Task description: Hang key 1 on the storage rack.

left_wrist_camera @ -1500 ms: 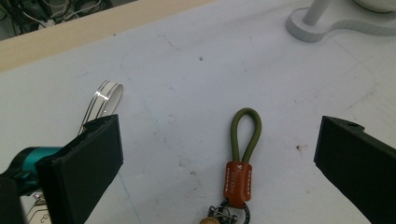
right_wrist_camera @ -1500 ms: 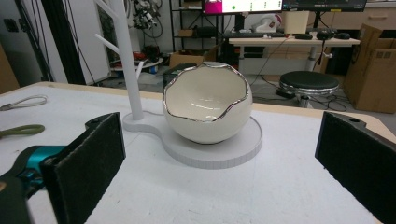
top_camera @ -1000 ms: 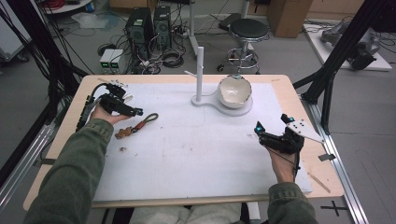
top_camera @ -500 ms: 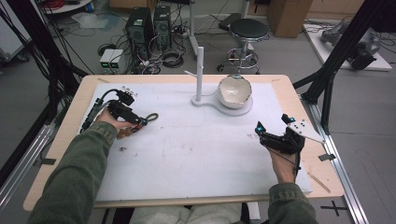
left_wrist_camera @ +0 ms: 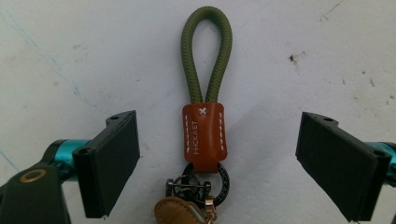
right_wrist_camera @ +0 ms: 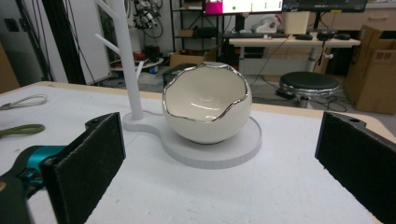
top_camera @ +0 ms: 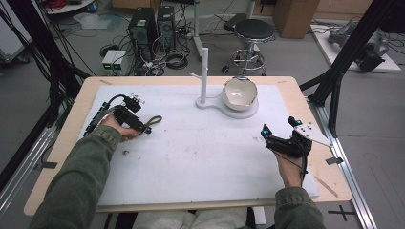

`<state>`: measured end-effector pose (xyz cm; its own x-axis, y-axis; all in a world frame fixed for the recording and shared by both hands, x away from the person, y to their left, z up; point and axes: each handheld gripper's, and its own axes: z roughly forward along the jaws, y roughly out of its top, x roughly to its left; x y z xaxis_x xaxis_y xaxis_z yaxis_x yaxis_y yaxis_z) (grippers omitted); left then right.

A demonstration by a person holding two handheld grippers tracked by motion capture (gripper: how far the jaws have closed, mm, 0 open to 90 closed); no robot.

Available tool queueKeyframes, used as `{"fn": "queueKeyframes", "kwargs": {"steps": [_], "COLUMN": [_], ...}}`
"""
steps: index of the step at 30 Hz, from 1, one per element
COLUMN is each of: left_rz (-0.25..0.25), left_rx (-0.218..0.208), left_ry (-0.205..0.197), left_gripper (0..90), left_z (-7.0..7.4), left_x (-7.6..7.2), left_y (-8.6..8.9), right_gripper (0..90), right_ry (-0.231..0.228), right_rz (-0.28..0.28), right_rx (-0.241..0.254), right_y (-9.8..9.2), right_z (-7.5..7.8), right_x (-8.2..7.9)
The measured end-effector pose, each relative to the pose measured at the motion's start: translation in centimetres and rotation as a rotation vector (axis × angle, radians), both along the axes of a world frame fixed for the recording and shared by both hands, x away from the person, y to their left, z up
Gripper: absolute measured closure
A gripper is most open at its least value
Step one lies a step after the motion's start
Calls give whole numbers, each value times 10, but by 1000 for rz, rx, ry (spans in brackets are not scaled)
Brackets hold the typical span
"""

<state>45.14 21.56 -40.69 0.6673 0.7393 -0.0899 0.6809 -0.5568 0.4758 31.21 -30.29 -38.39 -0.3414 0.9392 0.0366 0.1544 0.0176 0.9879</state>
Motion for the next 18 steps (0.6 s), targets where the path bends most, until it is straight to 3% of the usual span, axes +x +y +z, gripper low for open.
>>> {"fn": "queueKeyframes", "kwargs": {"steps": [4,10,15,18], "left_rz": [-3,-14,-23,-29], "left_rx": [19,60,80,117], "left_ry": [6,7,8,7], "left_gripper": [185,458,534,644], "left_z": [-2,-3,-5,-10], "left_x": [-1,-2,-2,-2], "left_y": [-2,-3,-3,-5], "right_gripper": [5,5,5,5], "right_ry": [-8,-6,-6,-3], "right_rz": [-7,-9,-12,-14], "right_rx": [0,-9,-3,-7], "right_y": [-2,0,-1,-2], "right_z": [0,0,0,0], "right_x": [0,-1,-1,0]}}
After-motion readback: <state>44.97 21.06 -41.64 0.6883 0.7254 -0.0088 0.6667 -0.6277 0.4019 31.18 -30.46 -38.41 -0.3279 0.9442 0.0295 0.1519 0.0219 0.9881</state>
